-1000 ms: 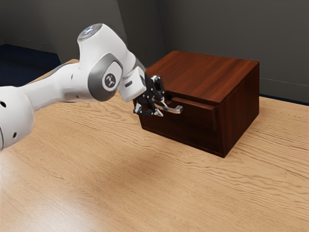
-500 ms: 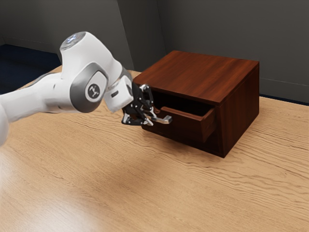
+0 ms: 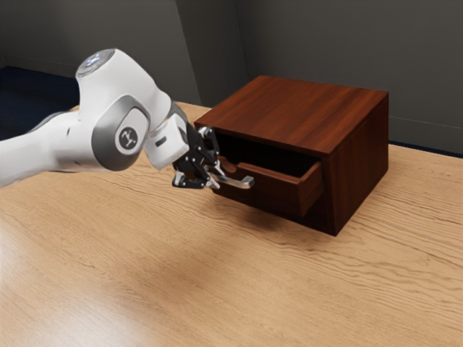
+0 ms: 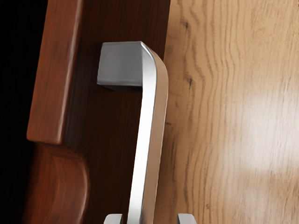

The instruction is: Pull the drawer handle with one arm to open the drawer

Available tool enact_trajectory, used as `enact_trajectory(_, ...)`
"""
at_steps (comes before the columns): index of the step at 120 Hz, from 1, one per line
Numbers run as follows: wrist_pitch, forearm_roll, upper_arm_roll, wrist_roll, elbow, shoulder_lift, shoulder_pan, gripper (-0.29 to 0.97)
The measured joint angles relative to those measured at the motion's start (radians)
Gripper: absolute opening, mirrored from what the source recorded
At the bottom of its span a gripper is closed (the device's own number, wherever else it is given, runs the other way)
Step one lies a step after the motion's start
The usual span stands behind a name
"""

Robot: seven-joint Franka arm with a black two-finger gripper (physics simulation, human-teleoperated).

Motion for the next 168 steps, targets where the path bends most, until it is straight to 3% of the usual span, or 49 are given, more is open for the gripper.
enact_trajectory(168, 0.003, 0.001, -0.010, -0.019, -0.202, -0.196, -0.017, 0.02)
